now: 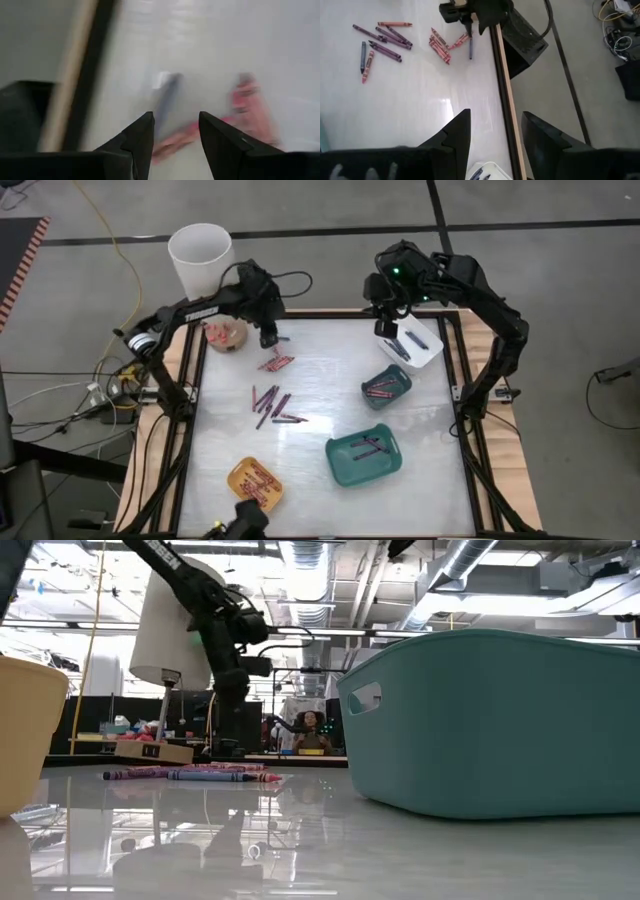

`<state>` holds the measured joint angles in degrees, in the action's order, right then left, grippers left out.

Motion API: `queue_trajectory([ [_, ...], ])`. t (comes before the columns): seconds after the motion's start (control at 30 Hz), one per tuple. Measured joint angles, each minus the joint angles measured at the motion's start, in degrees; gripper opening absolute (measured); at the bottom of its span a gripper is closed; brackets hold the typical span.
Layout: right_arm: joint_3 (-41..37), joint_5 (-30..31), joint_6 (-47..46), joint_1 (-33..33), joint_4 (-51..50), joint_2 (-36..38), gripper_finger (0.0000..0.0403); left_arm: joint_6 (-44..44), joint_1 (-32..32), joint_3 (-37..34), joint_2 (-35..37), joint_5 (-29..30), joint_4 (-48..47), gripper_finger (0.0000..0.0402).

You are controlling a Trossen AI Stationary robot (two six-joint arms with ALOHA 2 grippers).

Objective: Sort crayons
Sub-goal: Put the blue crayon into the white bin

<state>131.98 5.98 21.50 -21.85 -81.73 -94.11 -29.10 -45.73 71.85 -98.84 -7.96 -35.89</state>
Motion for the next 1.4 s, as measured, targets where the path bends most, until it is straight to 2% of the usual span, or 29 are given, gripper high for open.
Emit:
queue_trajectory([
  [0.13,0.0,-0.2,-0.3,0.1,-1.4,0.0,0.0169,5.5,2.7,-1.7,-0.6,-8.4,-2.8,0.0127],
  [0.37,-1.2,-0.4,0.9,0.0,-2.3,0.0,0.0169,9.7,10.8,-5.2,1.1,-7.7,-3.0,0.0076],
  [0.43,-1.6,-0.5,0.9,0.0,-2.3,0.0,0.0169,9.7,13.7,-5.0,1.9,-2.9,-2.9,0.0072],
  [0.57,-2.0,-0.5,0.9,0.1,-2.3,0.0,0.0169,6.0,18.3,-1.4,2.2,17.2,-2.7,0.0072],
  [0.63,-2.0,-0.8,0.9,0.1,-2.3,0.0,0.0169,8.8,18.9,1.3,2.0,22.4,-0.9,0.0071],
  [0.77,-2.0,-1.4,0.9,0.1,-2.3,0.0,0.0169,23.6,18.5,4.0,1.3,24.4,7.7,0.0071],
  [0.9,-2.0,-1.6,0.9,0.1,-2.3,0.0,0.0169,36.5,18.4,4.1,0.4,33.3,14.6,0.0071],
  [1.0,-2.0,-1.7,0.7,0.1,-2.3,0.0,0.0169,41.8,18.3,4.4,-2.2,37.5,13.6,0.0071],
  [1.13,-2.0,-1.8,0.7,0.2,-2.5,0.0,0.0169,41.7,17.9,5.3,-7.4,30.2,12.2,0.0071],
  [1.27,-2.0,-1.9,0.1,0.2,-2.7,0.0,0.0169,48.3,18.0,9.1,-13.4,40.3,10.4,0.0071],
  [1.4,-2.0,-2.2,-0.5,0.5,-3.7,0.0,0.0169,54.4,16.4,15.1,-18.9,40.9,1.1,0.0071],
])
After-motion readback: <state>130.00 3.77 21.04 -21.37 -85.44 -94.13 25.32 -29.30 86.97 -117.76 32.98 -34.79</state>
